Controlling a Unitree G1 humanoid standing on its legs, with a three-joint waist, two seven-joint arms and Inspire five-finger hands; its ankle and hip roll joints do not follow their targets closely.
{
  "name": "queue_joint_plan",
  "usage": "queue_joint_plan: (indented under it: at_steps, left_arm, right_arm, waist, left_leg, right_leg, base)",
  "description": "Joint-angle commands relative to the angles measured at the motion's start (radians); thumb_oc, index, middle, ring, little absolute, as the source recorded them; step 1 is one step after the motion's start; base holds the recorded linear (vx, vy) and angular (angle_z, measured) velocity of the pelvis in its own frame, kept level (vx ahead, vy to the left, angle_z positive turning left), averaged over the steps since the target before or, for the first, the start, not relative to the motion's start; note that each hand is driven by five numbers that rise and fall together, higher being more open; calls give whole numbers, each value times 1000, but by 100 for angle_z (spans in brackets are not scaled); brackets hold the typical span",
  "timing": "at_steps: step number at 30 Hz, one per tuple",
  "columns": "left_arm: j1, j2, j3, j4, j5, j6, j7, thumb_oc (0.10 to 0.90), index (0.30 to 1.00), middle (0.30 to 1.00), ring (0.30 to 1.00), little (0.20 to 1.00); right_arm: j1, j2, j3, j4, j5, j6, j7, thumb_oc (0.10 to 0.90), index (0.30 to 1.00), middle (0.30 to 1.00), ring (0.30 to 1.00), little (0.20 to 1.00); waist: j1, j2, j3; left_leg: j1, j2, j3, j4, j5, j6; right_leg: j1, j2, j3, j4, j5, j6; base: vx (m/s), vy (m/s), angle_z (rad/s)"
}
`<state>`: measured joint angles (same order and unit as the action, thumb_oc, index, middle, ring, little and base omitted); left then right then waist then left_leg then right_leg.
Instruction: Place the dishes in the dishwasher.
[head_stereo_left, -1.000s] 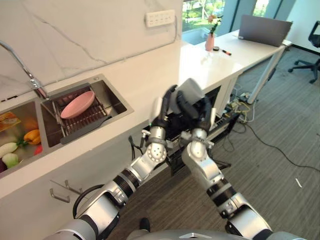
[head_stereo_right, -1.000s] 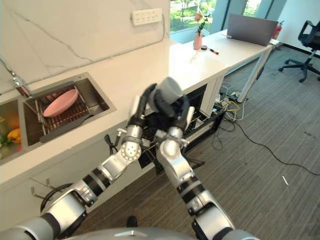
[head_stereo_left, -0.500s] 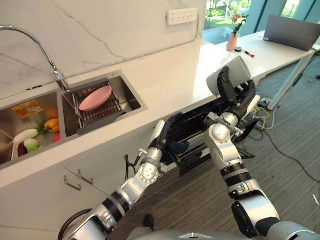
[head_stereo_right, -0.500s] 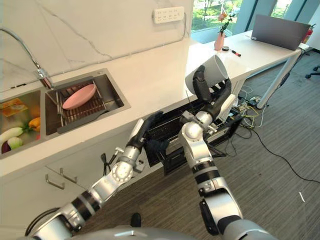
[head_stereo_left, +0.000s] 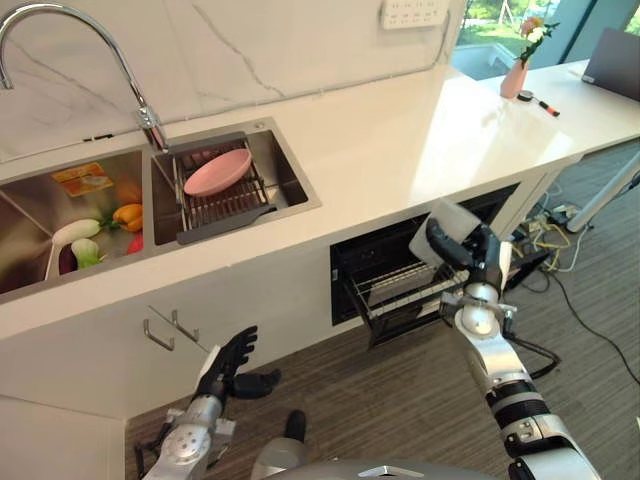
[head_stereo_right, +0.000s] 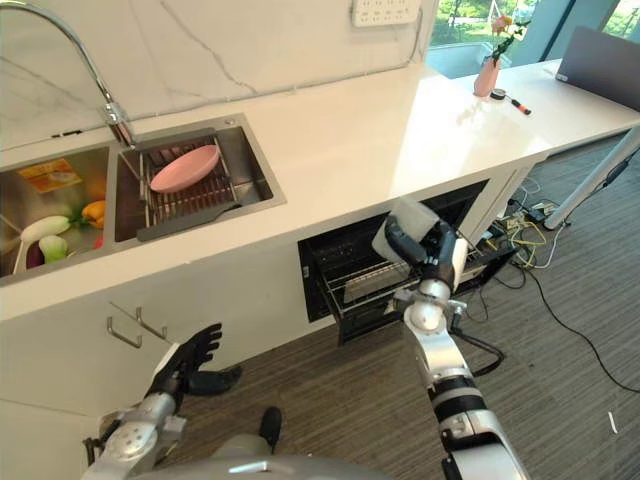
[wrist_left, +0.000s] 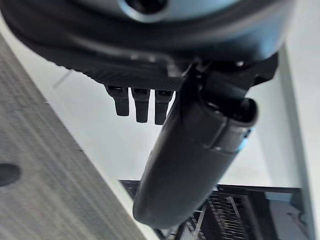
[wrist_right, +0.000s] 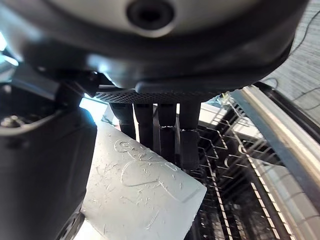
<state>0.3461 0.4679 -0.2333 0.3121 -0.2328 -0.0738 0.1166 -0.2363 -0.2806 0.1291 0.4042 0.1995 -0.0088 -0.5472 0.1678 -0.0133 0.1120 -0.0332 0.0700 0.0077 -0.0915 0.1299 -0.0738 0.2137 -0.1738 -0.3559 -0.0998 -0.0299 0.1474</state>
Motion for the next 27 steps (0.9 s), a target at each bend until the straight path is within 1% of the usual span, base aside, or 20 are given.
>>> queue_joint_plan:
  at_steps: [1,2,3,7,13,15,19,23,26,27]
  left_arm:
    - [-113,32,-12,-33,109,-45,-45,800,900,900,900,900]
    - [-113,32,-12,-33,109,-45,-45,800,900,900,900,900]
    - [-85,40,19,14,165,-45,-52,800,900,900,900,900]
    - [-71,40,43,138,258,-48,-41,800,900,900,900,900]
    - [-84,30,57,327,331,-44,4,800,900,900,900,900]
    - [-94,23,57,376,341,-40,20,800,900,900,900,900]
    - [-126,-9,64,480,324,-32,61,800,900,900,900,900]
    - [-149,-35,60,521,294,-32,92,800,900,900,900,900]
    - [-173,-45,38,524,274,-38,101,800,900,900,900,900]
    - [-173,-45,38,524,274,-38,101,800,900,900,900,900]
  right_arm:
    - [-137,-66,-33,-65,-19,-85,59,400,300,300,300,300]
    - [-137,-66,-33,-65,-19,-85,59,400,300,300,300,300]
    - [-117,-86,-32,-56,-53,-73,90,400,300,300,300,300]
    - [-121,-127,-30,-13,-110,-75,100,400,300,300,300,300]
    - [-178,-194,-14,119,-147,-71,92,400,300,300,300,300]
    - [-203,-207,0,166,-148,-61,94,400,300,300,300,300]
    - [-262,-234,21,339,-160,-30,73,400,300,300,300,300]
    - [-313,-236,33,449,-160,-5,55,400,300,300,300,300]
    - [-373,-263,79,542,-176,3,73,400,300,300,300,300]
    - [-373,-263,79,542,-176,3,73,400,300,300,300,300]
  waist:
    - [18,-15,-44]
    - [18,-15,-44]
    - [28,-15,-38]
    - [50,-20,-29]
    - [87,-35,-2]
    - [97,-41,10]
    - [113,-49,46]
    - [127,-48,86]
    - [137,-52,115]
    - [137,-52,115]
  left_leg:
    - [44,-22,-23,4,-97,11]
    - [44,-22,-23,4,-97,11]
    - [37,-20,-28,4,-93,8]
    - [16,-23,-43,4,-84,4]
    - [-29,-23,-66,4,-68,1]
    - [-47,-22,-71,4,-63,0]
    - [-90,-20,-85,4,-47,-4]
    - [-129,-17,-98,4,-37,-9]
    - [-162,-15,-104,5,-24,-15]
    - [-162,-15,-104,5,-24,-15]
  right_leg:
    - [-33,-6,13,13,7,14]
    - [-33,-6,13,13,7,14]
    - [-33,-7,2,13,5,15]
    - [-39,-8,-23,13,3,17]
    - [-61,-8,-49,14,4,19]
    - [-71,-8,-55,15,5,19]
    - [-101,-7,-69,17,9,18]
    - [-131,-5,-79,19,12,17]
    - [-159,-4,-85,19,18,17]
    - [-159,-4,-85,19,18,17]
  base:
    - [-9,-5,5]
    - [-12,-6,9]
    - [-4,-3,10]
    - [-10,-4,22]
    - [-34,-8,19]
    - [-42,-8,12]
    - [-69,-10,9]
    - [-65,10,12]
    - [-66,16,3]
    - [-49,22,8]
